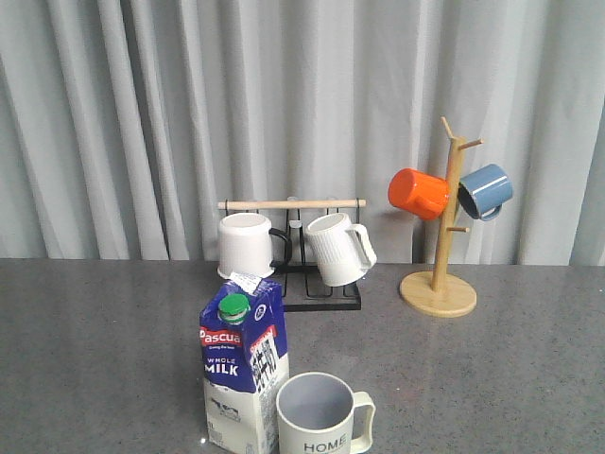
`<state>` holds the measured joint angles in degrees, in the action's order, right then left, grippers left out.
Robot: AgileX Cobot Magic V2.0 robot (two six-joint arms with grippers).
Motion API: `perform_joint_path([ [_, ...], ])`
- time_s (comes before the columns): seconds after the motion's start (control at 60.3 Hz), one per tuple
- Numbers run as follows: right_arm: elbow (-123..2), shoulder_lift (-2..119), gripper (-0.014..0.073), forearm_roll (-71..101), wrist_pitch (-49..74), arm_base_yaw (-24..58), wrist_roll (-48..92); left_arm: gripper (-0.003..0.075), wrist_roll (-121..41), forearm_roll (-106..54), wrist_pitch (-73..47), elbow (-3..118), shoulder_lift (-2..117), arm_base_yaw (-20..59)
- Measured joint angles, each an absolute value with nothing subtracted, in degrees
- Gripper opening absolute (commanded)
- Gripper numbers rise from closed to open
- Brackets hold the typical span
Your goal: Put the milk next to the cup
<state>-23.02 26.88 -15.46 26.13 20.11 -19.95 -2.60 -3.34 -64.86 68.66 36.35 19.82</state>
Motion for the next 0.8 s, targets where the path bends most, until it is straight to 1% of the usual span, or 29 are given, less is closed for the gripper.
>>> perform_joint_path([
  [0.099, -23.0, 26.9, -0.0004, -15.5, 26.1, 20.1, -20.0, -0.0008, -2.6, -2.1, -60.9, 65.8, 35.1, 19.8],
  [0.182, -23.0, 26.9, -0.0004, -15.5, 26.2, 20.1, -20.0, -0.0008, -2.6, -1.6, -52.1, 59.8, 32.8, 19.4],
  [0.249, -23.0, 26.9, -0.0004, -15.5, 26.2, 20.1, -20.0, -0.0008, -2.4, -1.5, -44.2, 53.2, 29.8, 18.5],
  [0.365, -23.0, 26.9, -0.0004, -15.5, 26.2, 20.1, -20.0, -0.0008, -2.0, -1.7, -29.8, 37.0, 22.2, 15.8],
  [0.514, -23.0, 26.9, -0.0004, -15.5, 26.2, 20.1, -20.0, -0.0008, -1.2, -2.3, -16.1, 18.0, 12.2, 12.0],
  [0.63, -23.0, 26.9, -0.0004, -15.5, 26.2, 20.1, -20.0, -0.0008, -0.4, -2.3, -11.3, 7.8, 6.1, 9.8],
  [0.796, -23.0, 26.9, -0.0004, -15.5, 26.2, 20.1, -20.0, -0.0008, -0.5, -2.3, -9.5, 1.6, 0.3, 8.7],
])
